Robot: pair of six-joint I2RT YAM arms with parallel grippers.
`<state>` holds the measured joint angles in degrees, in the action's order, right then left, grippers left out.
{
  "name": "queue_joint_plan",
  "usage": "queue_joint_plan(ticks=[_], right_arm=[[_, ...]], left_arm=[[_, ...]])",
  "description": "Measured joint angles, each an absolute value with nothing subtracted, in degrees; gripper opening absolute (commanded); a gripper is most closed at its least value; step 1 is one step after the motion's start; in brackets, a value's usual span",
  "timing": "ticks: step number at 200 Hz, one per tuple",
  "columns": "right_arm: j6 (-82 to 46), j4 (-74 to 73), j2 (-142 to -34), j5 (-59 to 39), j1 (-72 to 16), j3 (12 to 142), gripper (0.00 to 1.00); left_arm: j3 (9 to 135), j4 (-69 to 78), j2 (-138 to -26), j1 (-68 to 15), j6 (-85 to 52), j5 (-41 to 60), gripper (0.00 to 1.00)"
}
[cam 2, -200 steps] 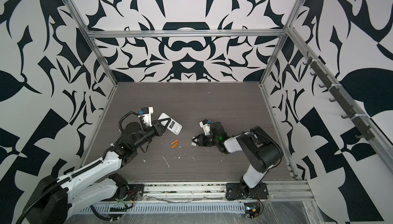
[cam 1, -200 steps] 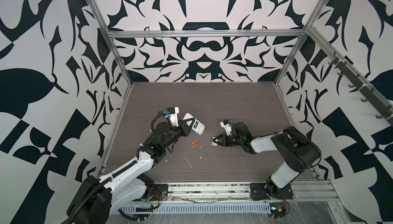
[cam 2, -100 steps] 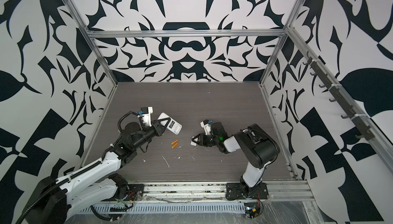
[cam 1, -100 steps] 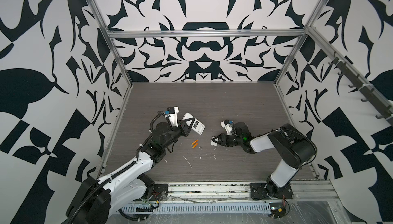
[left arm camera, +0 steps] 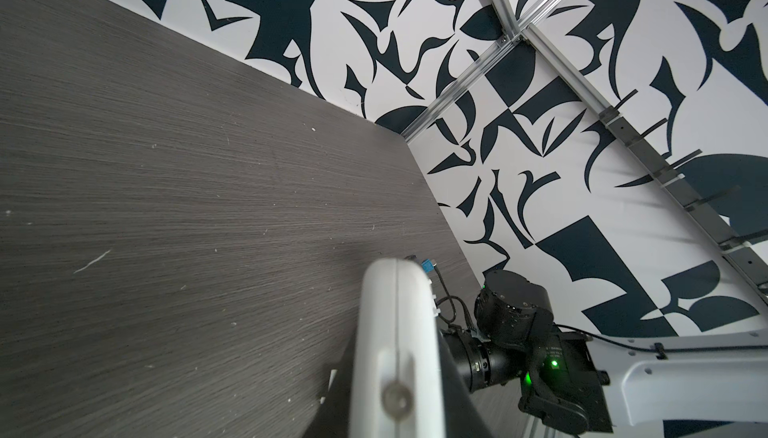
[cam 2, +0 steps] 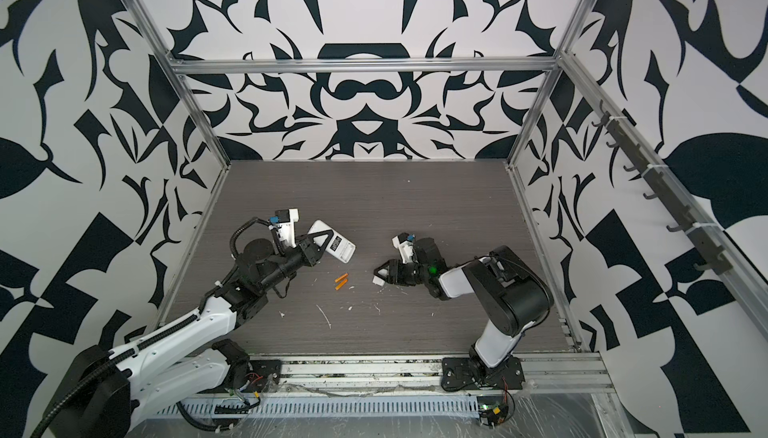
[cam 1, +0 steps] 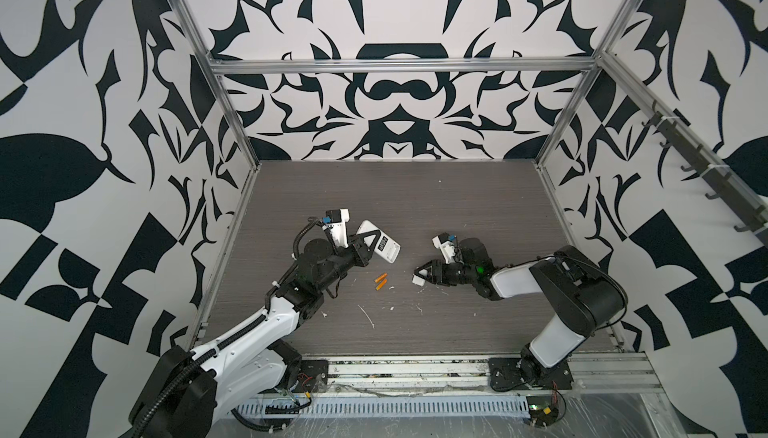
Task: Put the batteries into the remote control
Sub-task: 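Lower the battery cover and release it onto the table with the right gripper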
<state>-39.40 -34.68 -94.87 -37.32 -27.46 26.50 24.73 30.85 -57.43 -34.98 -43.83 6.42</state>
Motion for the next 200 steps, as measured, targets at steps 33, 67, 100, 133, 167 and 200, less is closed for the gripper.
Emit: queue_joint_plan(ticks=[33,67,100,133,167,200], right_arm=[[-36.56,-29.12,-91.61,-35.05,-27.46,26.72,0.58],[-34.04,-23.14,-88.73,-32.64,-27.46,27.38,0.60],[-31.77,-17.47,-85.73,-30.09,-27.94,28.75,0.61],[-29.34,-11.55,-82.74,-26.50,-30.48,31.35,0.61],[-27.38,-6.59,-80.75,-23.18,-34.33,34.39,0.61],[-26.26,-3.01,-80.77,-20.25,-38.59,37.43,0.61]], left_arm=[[24.73,30.85,-57.43,-34.98,-43.83,6.39,0.09],[24.73,30.85,-57.43,-34.98,-43.83,6.39,0.09],[24.71,30.85,-57.43,-34.98,-43.86,6.39,0.09],[24.71,30.85,-57.43,-34.98,-43.86,6.31,0.09],[24.71,30.00,-57.43,-34.83,-43.83,5.67,0.08],[24.75,25.26,-57.60,-33.41,-43.90,3.81,0.06]])
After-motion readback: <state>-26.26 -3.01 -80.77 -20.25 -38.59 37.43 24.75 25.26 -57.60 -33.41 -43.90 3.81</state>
